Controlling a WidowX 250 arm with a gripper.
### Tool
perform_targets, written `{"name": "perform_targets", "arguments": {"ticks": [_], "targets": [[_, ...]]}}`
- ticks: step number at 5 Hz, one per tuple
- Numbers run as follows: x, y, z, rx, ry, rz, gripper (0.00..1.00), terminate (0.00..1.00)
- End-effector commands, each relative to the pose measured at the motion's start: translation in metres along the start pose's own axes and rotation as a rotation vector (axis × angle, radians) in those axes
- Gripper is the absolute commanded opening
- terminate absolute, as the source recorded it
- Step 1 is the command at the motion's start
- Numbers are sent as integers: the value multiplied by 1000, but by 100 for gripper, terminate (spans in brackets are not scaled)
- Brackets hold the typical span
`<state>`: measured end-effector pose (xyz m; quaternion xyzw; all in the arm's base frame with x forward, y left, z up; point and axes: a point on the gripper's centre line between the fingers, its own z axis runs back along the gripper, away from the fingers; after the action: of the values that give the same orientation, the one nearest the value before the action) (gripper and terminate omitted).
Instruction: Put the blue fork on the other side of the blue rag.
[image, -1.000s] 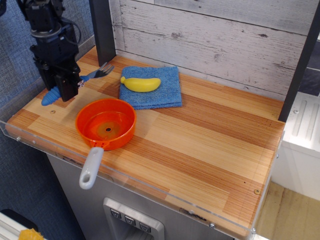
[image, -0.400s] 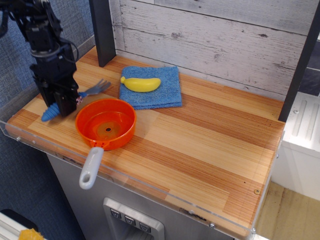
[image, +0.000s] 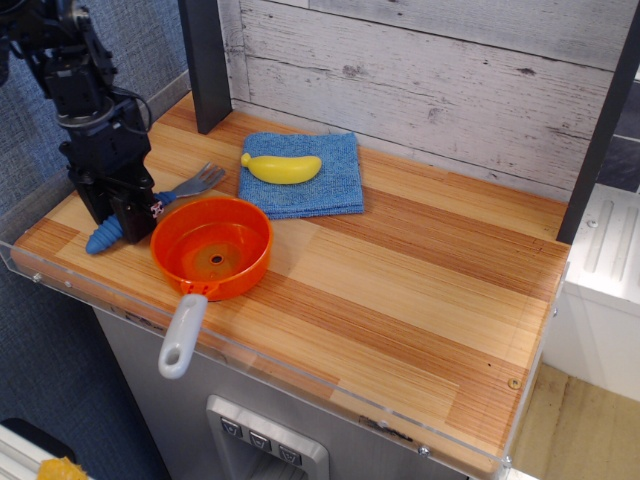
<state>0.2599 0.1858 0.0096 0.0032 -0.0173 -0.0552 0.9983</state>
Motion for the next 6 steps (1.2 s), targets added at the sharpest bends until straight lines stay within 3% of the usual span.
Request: {"name": "perform_targets", "arguments": {"ticks": [1,3,6], "targets": [[6,-4,33,81,-31,4,100,0],[15,-14,74,166,-43,-31,100,0],[44,-86,96,129,-83,-256,100,0]]}}
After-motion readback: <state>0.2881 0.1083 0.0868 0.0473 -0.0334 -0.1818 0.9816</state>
